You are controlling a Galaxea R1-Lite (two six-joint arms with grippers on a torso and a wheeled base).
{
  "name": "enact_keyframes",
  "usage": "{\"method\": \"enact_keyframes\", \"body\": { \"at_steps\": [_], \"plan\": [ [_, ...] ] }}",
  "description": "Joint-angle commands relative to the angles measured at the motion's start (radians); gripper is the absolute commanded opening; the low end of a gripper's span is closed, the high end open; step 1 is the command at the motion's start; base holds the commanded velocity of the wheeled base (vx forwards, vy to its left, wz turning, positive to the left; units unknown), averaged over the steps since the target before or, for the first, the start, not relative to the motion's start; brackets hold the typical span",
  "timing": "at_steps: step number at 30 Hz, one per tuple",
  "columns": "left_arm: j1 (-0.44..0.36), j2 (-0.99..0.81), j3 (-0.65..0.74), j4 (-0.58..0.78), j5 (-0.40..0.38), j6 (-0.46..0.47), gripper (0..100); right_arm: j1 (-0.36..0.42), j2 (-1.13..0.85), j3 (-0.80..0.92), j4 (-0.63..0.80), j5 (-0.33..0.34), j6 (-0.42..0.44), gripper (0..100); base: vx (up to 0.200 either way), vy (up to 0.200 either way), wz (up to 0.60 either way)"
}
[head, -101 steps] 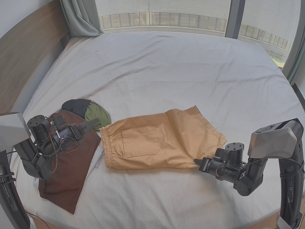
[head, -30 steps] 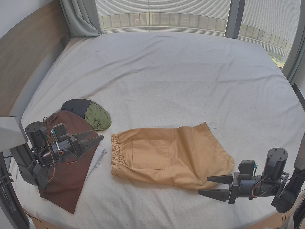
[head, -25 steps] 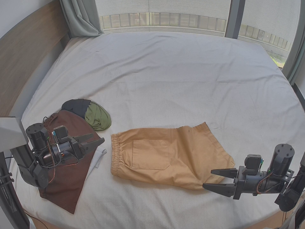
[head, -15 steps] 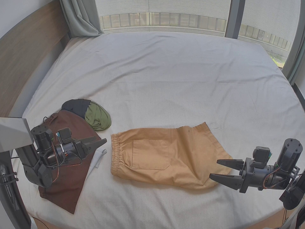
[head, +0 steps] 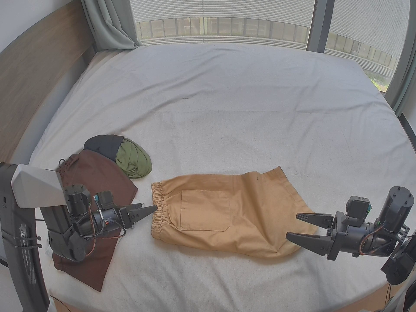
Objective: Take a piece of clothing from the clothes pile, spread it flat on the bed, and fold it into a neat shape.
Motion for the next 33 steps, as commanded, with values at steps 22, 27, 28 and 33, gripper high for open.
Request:
{"method": "enact_keyframes", "body": {
  "at_steps": [22, 27, 28, 33],
  "plan": [
    [-0.07, 0.157, -0.017, -0.002, 0.016, -0.005, 100, 0.002, 0.012, -0.005, -0.001, 0.001, 0.001, 100, 0.0, 0.0, 0.0],
    [-0.1, 0.202, -0.032, -0.002, 0.018, -0.01, 100, 0.005, 0.02, -0.004, -0.001, 0.0, 0.001, 100, 0.0, 0.0, 0.0],
    [-0.101, 0.203, -0.034, -0.002, 0.018, -0.012, 100, 0.005, 0.02, -0.004, -0.001, 0.001, 0.001, 100, 0.0, 0.0, 0.0],
    [-0.106, 0.214, -0.049, -0.002, 0.018, -0.079, 100, 0.007, 0.027, -0.004, -0.001, 0.001, 0.001, 100, 0.0, 0.0, 0.0]
  ]
}}
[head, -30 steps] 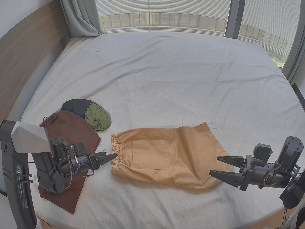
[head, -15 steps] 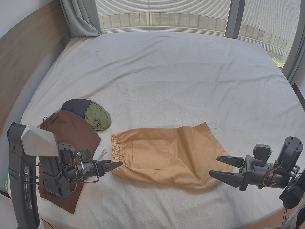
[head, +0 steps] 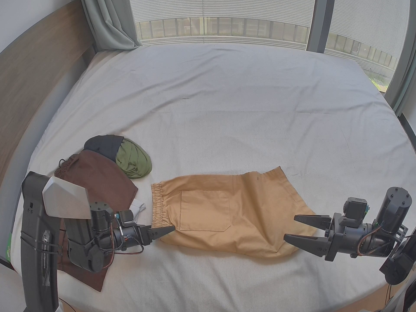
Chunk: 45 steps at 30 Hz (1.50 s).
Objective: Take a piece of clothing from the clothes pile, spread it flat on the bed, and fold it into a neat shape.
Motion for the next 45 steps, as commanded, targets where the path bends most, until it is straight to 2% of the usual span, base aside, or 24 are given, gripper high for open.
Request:
{"method": "enact_keyframes", "body": {
  "at_steps": [1, 4, 10, 18, 21, 40, 41, 45],
  "plan": [
    [-0.007, 0.019, -0.018, 0.007, 0.001, -0.066, 100, 0.003, 0.015, 0.0, 0.0, 0.001, 0.0, 100, 0.0, 0.0, 0.0],
    [-0.021, 0.0, -0.021, 0.007, 0.002, -0.163, 100, 0.004, 0.02, 0.001, 0.0, 0.001, 0.0, 100, 0.0, 0.0, 0.0],
    [-0.027, -0.026, -0.025, 0.006, 0.024, -0.244, 100, 0.004, 0.024, 0.0, 0.0, 0.001, -0.002, 100, 0.0, 0.0, 0.0],
    [-0.091, -0.035, -0.056, 0.006, 0.2, -0.263, 100, 0.004, 0.035, 0.0, 0.0, 0.001, -0.003, 100, 0.0, 0.0, 0.0],
    [-0.107, -0.033, -0.058, 0.006, 0.228, -0.263, 100, 0.004, 0.038, 0.001, 0.0, 0.001, -0.003, 100, 0.0, 0.0, 0.0],
    [-0.097, -0.036, -0.058, 0.006, 0.252, -0.264, 100, 0.004, 0.044, 0.001, 0.0, 0.001, -0.005, 100, 0.0, 0.0, 0.0],
    [-0.097, -0.036, -0.059, 0.006, 0.258, -0.264, 0, 0.004, 0.046, 0.001, 0.0, 0.001, -0.005, 100, 0.0, 0.0, 0.0],
    [-0.097, -0.036, -0.059, 0.006, 0.262, -0.276, 0, 0.004, 0.046, 0.001, 0.0, 0.001, -0.005, 100, 0.0, 0.0, 0.0]
  ]
}}
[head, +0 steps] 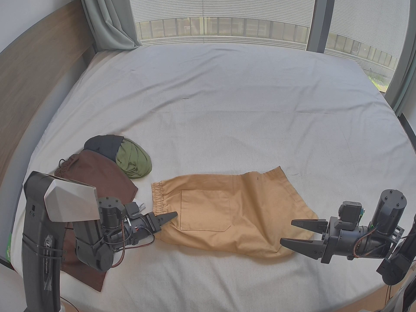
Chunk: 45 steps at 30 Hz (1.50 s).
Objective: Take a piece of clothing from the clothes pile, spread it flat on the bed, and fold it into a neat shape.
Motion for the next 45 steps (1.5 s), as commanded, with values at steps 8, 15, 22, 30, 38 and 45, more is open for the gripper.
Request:
{"method": "enact_keyframes", "body": {
  "at_steps": [8, 15, 22, 30, 38, 45],
  "plan": [
    [0.002, -0.03, 0.005, -0.002, -0.004, -0.002, 0, -0.004, 0.013, 0.0, -0.001, 0.001, 0.0, 100, 0.0, 0.0, 0.0],
    [0.007, -0.11, 0.057, -0.001, -0.015, -0.005, 0, -0.009, 0.028, 0.0, -0.001, 0.001, 0.0, 100, 0.0, 0.0, 0.0],
    [0.026, -0.124, 0.064, -0.002, -0.015, -0.001, 0, -0.014, 0.031, 0.0, -0.001, 0.001, 0.002, 100, 0.0, 0.0, 0.0],
    [0.036, -0.13, 0.071, -0.002, -0.015, 0.001, 0, -0.021, 0.045, 0.0, -0.002, 0.001, 0.002, 100, 0.0, 0.0, 0.0],
    [0.048, -0.162, 0.099, -0.002, -0.015, 0.003, 0, -0.027, 0.045, -0.001, -0.001, 0.002, 0.0, 100, 0.0, 0.0, 0.0],
    [0.063, -0.195, 0.12, -0.002, -0.015, 0.003, 0, -0.029, 0.044, -0.001, -0.002, 0.002, 0.0, 100, 0.0, 0.0, 0.0]
  ]
}}
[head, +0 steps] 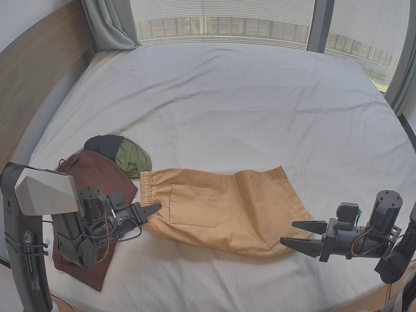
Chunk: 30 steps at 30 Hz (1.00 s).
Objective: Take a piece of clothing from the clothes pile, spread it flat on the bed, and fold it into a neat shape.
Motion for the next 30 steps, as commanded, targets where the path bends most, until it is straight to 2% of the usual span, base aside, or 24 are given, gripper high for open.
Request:
{"method": "enact_keyframes", "body": {
  "at_steps": [1, 11, 14, 21, 30],
  "plan": [
    [0.013, -0.026, 0.012, 0.0, 0.0, 0.0, 0, 0.0, 0.0, 0.0, -0.001, 0.0, 0.0, 100, 0.0, 0.0, 0.0],
    [0.018, -0.065, 0.029, 0.0, -0.001, 0.0, 0, 0.005, 0.002, 0.001, -0.001, -0.001, 0.0, 100, 0.0, 0.0, 0.0],
    [0.041, -0.08, 0.041, 0.001, -0.004, 0.001, 0, 0.006, 0.002, 0.001, -0.001, -0.001, 0.0, 100, 0.0, 0.0, 0.0],
    [0.087, -0.128, 0.086, 0.001, -0.067, 0.023, 0, 0.012, 0.002, 0.001, -0.001, -0.001, 0.0, 100, 0.0, 0.0, 0.0],
    [0.113, -0.148, 0.118, 0.001, -0.076, 0.041, 0, 0.011, 0.002, 0.003, 0.001, -0.003, -0.02, 100, 0.0, 0.0, 0.0]
  ]
}}
